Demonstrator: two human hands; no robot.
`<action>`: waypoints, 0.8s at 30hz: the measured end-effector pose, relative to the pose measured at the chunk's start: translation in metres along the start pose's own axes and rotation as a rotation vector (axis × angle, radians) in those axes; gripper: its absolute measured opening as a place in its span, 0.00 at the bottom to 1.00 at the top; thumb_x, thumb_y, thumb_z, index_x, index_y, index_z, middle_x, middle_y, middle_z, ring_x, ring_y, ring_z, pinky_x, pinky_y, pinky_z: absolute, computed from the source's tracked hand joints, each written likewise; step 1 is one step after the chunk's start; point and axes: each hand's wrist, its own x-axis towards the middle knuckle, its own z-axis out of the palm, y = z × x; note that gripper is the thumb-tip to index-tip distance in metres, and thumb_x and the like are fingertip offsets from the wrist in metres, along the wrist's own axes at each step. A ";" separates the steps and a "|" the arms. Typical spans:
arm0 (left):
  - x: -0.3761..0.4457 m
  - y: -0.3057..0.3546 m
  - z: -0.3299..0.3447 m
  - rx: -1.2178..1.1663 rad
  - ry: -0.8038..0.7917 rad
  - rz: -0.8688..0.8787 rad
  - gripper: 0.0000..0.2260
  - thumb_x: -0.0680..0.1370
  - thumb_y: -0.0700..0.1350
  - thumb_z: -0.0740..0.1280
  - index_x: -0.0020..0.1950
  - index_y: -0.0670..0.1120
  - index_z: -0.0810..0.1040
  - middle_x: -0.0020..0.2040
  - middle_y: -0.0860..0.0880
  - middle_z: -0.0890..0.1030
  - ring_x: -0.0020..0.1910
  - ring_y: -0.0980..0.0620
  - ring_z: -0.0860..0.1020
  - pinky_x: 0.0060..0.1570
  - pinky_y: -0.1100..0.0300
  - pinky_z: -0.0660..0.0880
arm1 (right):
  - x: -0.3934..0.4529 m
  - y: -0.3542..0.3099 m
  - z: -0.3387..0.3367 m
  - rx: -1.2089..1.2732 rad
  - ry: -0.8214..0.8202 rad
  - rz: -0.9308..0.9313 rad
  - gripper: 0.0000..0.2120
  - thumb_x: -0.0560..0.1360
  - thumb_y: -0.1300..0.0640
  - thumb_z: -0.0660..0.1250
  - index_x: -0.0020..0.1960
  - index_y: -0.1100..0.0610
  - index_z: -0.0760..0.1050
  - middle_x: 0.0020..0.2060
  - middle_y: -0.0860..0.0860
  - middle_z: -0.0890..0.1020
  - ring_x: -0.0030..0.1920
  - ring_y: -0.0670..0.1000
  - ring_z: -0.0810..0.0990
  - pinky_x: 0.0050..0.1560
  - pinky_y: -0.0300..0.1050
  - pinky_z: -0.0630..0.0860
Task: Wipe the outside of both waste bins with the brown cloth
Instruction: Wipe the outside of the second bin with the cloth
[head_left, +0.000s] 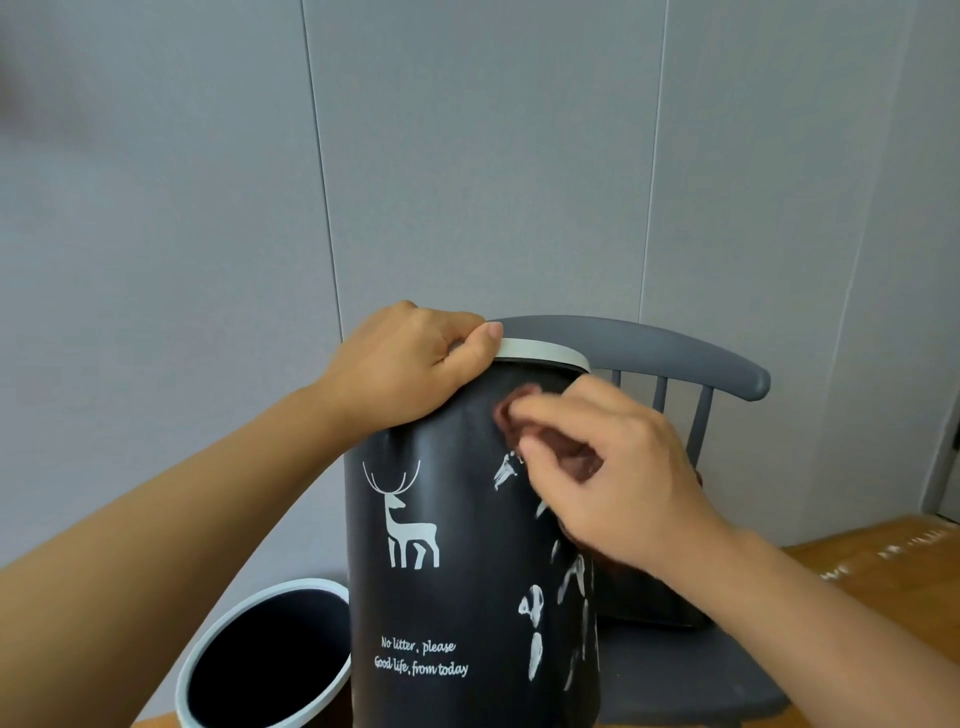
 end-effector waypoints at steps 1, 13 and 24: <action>0.000 -0.001 0.000 0.002 0.004 0.002 0.23 0.79 0.66 0.49 0.33 0.51 0.64 0.26 0.51 0.69 0.27 0.50 0.67 0.29 0.54 0.64 | -0.007 -0.004 -0.002 0.022 -0.092 -0.058 0.11 0.76 0.52 0.70 0.58 0.47 0.85 0.41 0.45 0.77 0.40 0.46 0.76 0.38 0.47 0.77; 0.003 -0.005 0.001 0.004 -0.002 -0.060 0.22 0.80 0.63 0.52 0.32 0.51 0.64 0.24 0.51 0.66 0.27 0.51 0.66 0.30 0.54 0.62 | -0.033 -0.015 0.002 -0.014 -0.212 -0.185 0.11 0.76 0.52 0.71 0.57 0.49 0.84 0.41 0.45 0.77 0.40 0.48 0.76 0.37 0.48 0.77; 0.002 0.000 -0.002 0.011 -0.018 -0.029 0.22 0.82 0.61 0.53 0.32 0.51 0.62 0.24 0.51 0.65 0.27 0.51 0.66 0.30 0.54 0.62 | -0.015 -0.013 -0.001 -0.050 -0.279 -0.283 0.08 0.74 0.55 0.73 0.53 0.50 0.84 0.37 0.45 0.74 0.38 0.47 0.72 0.36 0.46 0.74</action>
